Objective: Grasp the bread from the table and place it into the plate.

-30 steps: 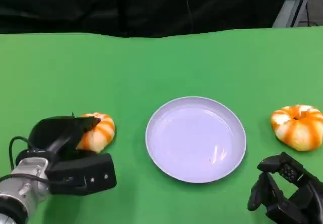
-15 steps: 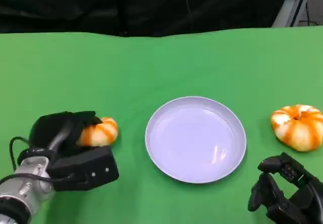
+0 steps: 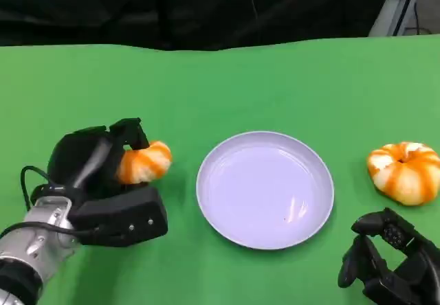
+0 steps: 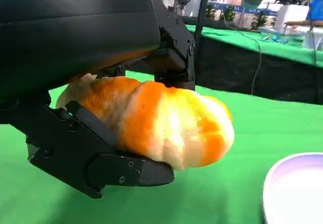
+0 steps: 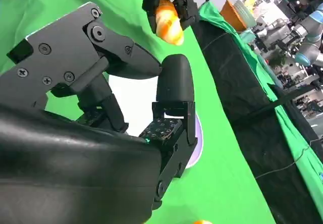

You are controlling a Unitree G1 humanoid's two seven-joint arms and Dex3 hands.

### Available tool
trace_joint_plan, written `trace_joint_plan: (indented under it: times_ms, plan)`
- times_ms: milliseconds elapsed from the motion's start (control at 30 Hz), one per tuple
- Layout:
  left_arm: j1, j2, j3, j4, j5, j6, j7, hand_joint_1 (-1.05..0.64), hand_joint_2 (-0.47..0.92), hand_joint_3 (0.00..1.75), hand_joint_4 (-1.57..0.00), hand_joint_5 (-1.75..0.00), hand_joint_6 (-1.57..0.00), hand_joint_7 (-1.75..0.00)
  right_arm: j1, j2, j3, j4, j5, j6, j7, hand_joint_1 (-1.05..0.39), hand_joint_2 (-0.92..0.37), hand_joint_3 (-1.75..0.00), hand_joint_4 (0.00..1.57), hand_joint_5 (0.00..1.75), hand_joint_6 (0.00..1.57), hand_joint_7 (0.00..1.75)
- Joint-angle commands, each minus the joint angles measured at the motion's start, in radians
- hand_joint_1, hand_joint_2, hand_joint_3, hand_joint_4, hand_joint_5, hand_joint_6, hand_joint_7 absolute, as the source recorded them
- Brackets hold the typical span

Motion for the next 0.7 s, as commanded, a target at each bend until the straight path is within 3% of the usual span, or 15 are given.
trace_joint_plan:
  times_ms: [33, 200, 400, 700]
  plan:
    - [0.027, 0.032, 0.012, -0.165, 0.006, -0.012, -0.031, -0.04, 0.72, 0.61, -0.75, -1.75, -0.81, -1.41, 0.0, -0.015, -0.007, -0.012, 0.008, 0.0, 0.0, -0.16, -0.54, -1.05, 0.84, 1.74, 0.85, 1.37]
    - [0.05, 0.017, 0.012, -0.292, -0.002, -0.005, -0.085, -0.07, 0.72, 0.67, -0.76, -1.75, -0.85, -1.37, -0.001, -0.015, -0.006, -0.021, 0.01, 0.014, -0.009, -0.16, -0.54, -1.05, 0.84, 1.74, 0.85, 1.38]
    - [0.051, -0.018, -0.013, -0.376, 0.028, 0.02, -0.147, -0.08, 0.69, 0.73, -0.73, -1.75, -0.74, -1.56, 0.0, -0.014, -0.005, -0.024, 0.008, 0.014, -0.008, -0.16, -0.54, -1.05, 0.84, 1.75, 0.85, 1.39]
    - [0.01, -0.117, -0.075, -0.338, 0.088, 0.012, -0.153, -0.02, 0.69, 0.59, -0.75, -1.75, -0.79, -1.47, 0.007, -0.007, 0.005, -0.03, 0.002, 0.008, -0.013, -0.16, -0.55, -1.04, 0.83, 1.75, 0.82, 1.42]
